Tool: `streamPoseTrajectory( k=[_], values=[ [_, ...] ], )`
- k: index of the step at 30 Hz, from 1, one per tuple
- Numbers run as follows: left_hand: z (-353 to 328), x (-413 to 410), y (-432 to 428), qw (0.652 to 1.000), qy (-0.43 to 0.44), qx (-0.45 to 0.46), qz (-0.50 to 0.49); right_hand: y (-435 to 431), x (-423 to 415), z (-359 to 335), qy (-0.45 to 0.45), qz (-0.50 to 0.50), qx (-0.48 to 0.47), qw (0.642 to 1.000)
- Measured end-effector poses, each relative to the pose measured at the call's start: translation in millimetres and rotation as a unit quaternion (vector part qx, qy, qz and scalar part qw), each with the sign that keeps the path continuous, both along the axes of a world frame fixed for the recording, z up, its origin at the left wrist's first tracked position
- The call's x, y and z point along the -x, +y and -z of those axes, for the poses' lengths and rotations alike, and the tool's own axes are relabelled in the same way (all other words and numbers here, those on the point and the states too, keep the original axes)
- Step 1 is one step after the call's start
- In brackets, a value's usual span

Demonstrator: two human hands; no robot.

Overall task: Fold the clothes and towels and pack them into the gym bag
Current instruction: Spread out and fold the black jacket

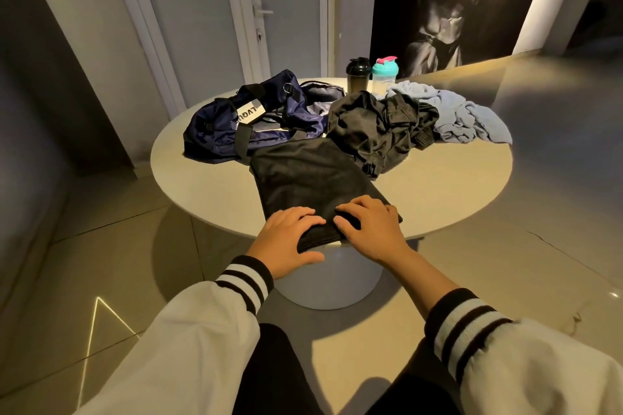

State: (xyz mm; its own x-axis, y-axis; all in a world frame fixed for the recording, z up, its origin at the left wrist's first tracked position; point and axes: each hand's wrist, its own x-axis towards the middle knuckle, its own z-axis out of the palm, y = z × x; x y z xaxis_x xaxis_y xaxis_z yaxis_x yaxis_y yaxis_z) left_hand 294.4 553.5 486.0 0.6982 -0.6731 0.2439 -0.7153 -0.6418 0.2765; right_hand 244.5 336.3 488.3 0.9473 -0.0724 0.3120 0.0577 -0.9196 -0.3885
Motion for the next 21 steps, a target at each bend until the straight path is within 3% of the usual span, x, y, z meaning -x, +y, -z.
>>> streamPoseTrajectory(
  k=[3, 6, 9, 12, 18, 21],
  values=[
    [5.4, -3.1, 11.8, 0.999, 0.008, 0.034, 0.001, -4.3, 6.7, -3.0, -0.006, -0.028, 0.000, 1.000],
    [-0.7, -2.1, 21.2, 0.994, 0.072, 0.082, 0.006, -6.6, 19.6, -3.7, -0.010, -0.051, -0.001, 0.999],
    [-15.7, 5.7, 22.8, 0.962, 0.151, 0.219, -0.061, -5.3, 30.0, -7.0, 0.007, -0.081, 0.007, 0.997],
    [-28.2, 8.1, 20.6, 0.934, 0.156, 0.293, -0.133, -0.7, 28.9, -17.0, -0.032, -0.074, -0.001, 0.997],
    [-53.2, -8.1, 17.3, 0.876, 0.171, 0.399, -0.211, 8.1, 9.4, -54.6, -0.063, -0.056, -0.142, 0.986],
    [-60.0, -26.8, 19.7, 0.866, 0.162, 0.406, -0.242, 14.4, -9.5, -72.2, -0.069, -0.054, -0.237, 0.968]
  ],
)
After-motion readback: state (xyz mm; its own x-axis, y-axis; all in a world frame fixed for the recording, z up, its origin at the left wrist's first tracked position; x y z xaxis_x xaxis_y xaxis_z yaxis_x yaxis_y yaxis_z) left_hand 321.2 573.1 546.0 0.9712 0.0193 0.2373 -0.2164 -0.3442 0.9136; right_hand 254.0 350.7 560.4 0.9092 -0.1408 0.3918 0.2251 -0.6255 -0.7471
